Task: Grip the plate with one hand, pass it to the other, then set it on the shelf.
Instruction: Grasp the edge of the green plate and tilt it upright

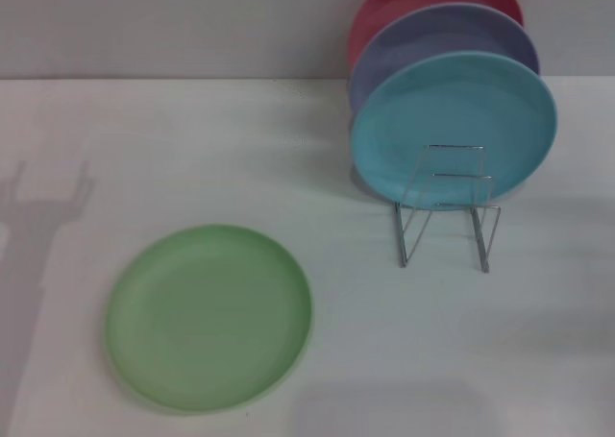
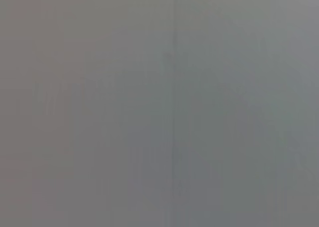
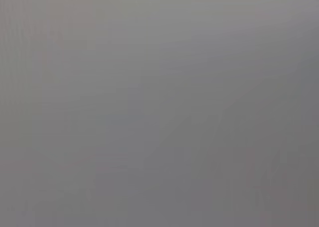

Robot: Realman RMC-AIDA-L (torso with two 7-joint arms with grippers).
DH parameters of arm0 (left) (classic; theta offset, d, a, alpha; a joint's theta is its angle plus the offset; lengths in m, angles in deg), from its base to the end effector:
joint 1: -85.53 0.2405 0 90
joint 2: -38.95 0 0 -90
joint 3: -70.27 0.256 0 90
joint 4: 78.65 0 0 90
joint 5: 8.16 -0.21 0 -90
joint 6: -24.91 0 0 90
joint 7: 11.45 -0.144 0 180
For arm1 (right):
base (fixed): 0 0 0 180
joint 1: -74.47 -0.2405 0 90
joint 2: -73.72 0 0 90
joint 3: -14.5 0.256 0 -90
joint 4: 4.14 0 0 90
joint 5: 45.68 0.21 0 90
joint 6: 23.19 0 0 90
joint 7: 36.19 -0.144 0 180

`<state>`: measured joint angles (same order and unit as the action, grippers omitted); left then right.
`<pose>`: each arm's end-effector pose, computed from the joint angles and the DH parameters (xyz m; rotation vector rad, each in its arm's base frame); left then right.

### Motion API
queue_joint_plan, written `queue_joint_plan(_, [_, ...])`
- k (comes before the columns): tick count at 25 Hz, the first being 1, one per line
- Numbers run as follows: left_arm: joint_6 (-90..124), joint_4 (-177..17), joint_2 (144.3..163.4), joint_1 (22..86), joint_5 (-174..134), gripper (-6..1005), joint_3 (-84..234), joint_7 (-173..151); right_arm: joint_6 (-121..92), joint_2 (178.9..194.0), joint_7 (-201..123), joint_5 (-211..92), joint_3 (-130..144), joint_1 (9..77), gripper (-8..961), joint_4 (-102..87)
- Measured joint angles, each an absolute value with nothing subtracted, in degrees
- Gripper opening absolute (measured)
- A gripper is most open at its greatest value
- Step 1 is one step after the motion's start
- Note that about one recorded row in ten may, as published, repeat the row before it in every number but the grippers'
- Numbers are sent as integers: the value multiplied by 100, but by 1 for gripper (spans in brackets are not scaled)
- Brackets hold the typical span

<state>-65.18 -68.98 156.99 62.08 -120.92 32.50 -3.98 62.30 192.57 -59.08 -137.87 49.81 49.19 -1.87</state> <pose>-0.3078 0.3081 0.0362 -1.3331 -0.2940 -0.9483 0.3553 0.3064 0.0728 -1.0330 0.5552 0.9956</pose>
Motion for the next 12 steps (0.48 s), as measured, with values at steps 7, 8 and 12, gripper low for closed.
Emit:
queue_joint_plan(7, [-6368,-6855,15708,6150,-12084,864,3146,-398,5982,19240,-5910,-13787,4983,4797,722,-235])
queue_joint_plan(8, [-6353,-6849,15708,6147,-12080,864,3128,-398,5971,19240,-5910,-13787,4983,4795,722,-236])
queue_joint_plan(12, [-6326,-6837,15716,6121,-12082,864,3086,-398,5959,19237,-5965,-13787,4991,4813,722,-239])
